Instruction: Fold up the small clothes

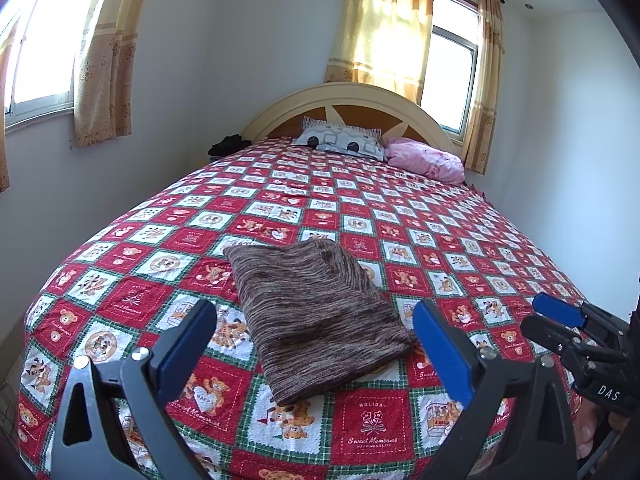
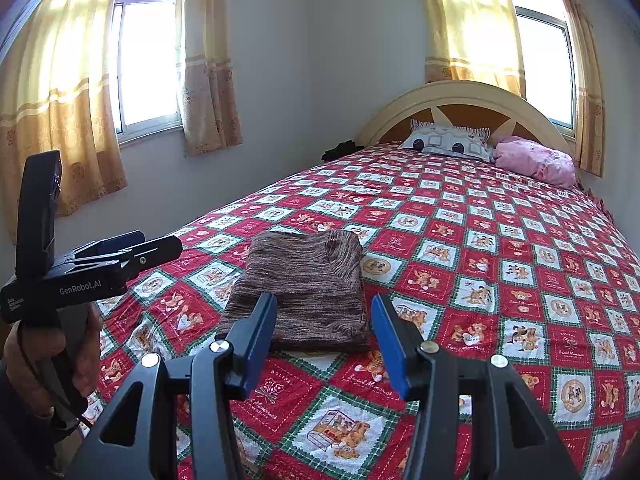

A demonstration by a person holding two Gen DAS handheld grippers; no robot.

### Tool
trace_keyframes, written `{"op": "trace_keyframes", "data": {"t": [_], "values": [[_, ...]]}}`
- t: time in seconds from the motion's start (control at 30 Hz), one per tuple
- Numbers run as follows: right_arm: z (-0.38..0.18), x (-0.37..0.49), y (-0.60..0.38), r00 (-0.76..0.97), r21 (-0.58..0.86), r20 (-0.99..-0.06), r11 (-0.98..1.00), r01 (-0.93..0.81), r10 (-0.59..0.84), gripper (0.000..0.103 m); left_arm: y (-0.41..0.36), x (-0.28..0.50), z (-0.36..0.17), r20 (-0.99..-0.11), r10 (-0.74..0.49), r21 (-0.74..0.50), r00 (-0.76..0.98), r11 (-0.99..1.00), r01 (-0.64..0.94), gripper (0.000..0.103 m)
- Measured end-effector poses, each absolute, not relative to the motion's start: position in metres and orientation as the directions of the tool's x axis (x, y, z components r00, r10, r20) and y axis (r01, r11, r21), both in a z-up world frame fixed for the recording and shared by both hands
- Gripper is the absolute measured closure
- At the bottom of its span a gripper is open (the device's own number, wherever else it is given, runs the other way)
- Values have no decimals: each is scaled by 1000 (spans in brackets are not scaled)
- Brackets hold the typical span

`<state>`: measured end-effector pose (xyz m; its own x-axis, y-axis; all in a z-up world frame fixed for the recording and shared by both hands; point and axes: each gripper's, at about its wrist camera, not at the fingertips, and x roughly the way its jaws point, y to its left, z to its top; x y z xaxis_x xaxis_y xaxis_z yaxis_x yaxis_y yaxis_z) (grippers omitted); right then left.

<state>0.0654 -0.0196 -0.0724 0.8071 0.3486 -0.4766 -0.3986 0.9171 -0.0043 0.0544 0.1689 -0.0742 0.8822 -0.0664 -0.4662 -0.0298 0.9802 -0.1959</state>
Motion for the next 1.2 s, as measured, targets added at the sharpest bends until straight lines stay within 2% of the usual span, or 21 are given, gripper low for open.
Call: {"op": "trace_keyframes", "data": {"t": [0.43, 0.8, 1.03, 1.2], "values": [[-74, 65, -18, 812, -2, -470, 920, -393, 346, 52, 170, 55, -74, -466, -59, -185, 883, 982, -32, 0], [-73, 65, -15, 818, -1, -462, 922, -387, 343, 52, 172, 63, -74, -506, -56, -156, 861, 987, -28, 0], [-73, 66, -14, 821, 0, -458, 923, -384, 341, 52, 175, 62, -73, -490, -69, -178, 869, 984, -22, 0], [-75, 65, -12, 819, -1, -462, 923, -384, 340, 52, 172, 59, -74, -469, -52, -147, 882, 989, -20, 0]]}}
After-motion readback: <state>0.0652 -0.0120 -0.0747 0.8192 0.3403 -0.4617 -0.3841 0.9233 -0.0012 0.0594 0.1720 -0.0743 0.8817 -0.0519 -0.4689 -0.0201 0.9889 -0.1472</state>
